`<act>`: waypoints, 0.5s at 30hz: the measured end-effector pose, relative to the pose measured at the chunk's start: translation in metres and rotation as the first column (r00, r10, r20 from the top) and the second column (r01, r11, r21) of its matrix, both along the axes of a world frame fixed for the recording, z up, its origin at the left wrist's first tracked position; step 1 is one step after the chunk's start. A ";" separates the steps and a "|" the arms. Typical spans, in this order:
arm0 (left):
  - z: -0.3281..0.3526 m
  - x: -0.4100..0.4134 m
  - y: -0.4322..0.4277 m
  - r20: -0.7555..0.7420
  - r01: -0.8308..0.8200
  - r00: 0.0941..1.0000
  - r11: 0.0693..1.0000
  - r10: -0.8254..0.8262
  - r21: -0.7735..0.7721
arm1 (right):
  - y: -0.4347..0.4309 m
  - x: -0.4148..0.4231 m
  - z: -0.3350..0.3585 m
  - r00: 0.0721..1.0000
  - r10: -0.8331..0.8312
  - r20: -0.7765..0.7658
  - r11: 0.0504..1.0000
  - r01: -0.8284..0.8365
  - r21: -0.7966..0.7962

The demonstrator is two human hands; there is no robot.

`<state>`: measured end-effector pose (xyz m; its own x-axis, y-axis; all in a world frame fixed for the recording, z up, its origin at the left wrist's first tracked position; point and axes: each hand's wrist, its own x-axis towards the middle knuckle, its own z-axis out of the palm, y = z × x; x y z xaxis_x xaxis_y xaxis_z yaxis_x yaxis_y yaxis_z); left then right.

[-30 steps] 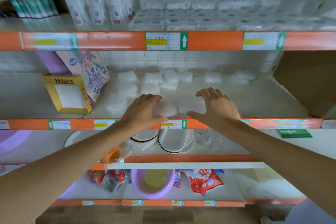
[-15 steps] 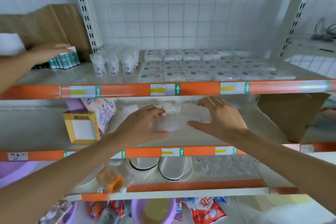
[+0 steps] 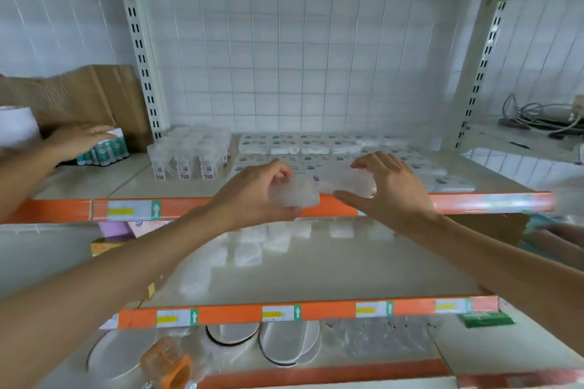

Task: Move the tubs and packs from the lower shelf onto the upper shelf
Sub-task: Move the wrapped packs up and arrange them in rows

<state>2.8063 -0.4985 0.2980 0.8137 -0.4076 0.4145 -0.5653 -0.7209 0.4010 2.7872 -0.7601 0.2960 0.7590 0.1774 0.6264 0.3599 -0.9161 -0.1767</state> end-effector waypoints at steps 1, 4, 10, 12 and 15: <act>0.005 0.006 -0.005 -0.009 -0.004 1.000 1.000 0.004 0.004 | -0.005 0.005 0.002 1.000 -0.002 0.012 1.000 0.002 0.009; 0.019 0.029 -0.022 -0.022 -0.008 1.000 0.999 0.009 0.048 | -0.022 0.024 0.006 1.000 -0.010 0.022 1.000 0.009 0.011; 0.022 0.091 -0.059 -0.084 0.016 0.996 0.990 -0.004 0.138 | -0.060 0.077 0.012 0.998 -0.004 0.055 0.999 0.006 -0.040; 0.018 0.113 -0.071 -0.095 0.017 0.996 0.987 -0.002 0.158 | -0.071 0.099 0.014 0.999 -0.001 0.051 0.999 0.004 -0.052; 0.015 0.146 -0.087 -0.141 0.014 0.990 0.989 0.007 0.146 | -0.087 0.132 0.018 0.999 0.014 0.031 0.997 -0.011 -0.081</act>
<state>2.9523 -0.5856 0.3131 0.8582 -0.4580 0.2318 -0.5132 -0.7758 0.3671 2.9188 -0.8474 0.3142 0.7365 0.2379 0.6333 0.3756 -0.9224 -0.0904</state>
